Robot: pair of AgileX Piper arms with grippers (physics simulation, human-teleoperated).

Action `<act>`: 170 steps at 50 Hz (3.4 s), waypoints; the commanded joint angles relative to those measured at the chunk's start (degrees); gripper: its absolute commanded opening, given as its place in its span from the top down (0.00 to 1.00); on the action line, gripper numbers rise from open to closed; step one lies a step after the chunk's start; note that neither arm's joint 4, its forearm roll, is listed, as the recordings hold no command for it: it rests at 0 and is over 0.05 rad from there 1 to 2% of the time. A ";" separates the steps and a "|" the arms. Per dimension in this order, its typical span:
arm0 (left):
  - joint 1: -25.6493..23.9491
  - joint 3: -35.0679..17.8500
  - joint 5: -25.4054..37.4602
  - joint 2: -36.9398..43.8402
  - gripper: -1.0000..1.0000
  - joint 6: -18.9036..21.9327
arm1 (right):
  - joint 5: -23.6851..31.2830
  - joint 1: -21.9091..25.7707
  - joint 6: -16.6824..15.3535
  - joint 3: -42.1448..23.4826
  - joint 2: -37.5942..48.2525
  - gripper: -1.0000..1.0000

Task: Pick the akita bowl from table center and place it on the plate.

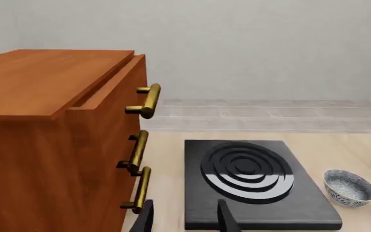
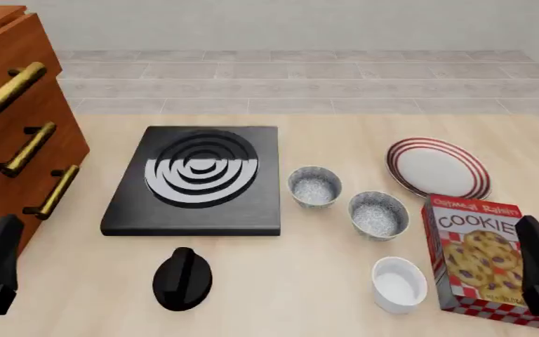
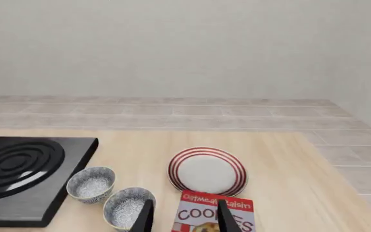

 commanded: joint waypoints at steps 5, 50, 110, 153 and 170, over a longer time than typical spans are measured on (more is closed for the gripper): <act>0.25 -0.22 0.36 -0.17 0.00 0.50 | 0.62 -0.21 1.62 -0.56 0.01 0.00; 0.22 -0.27 0.12 0.14 0.00 0.53 | 12.19 8.77 -8.60 -28.48 20.80 0.00; 0.16 -0.26 0.26 -0.04 0.00 0.56 | 36.97 29.79 -25.23 -61.20 74.25 0.00; 0.16 -0.02 -0.56 0.55 0.00 0.55 | 32.97 30.15 -35.19 -63.67 93.09 0.00; 0.16 -0.02 -0.57 0.58 0.00 0.56 | 30.34 30.51 -35.11 -63.60 96.62 0.00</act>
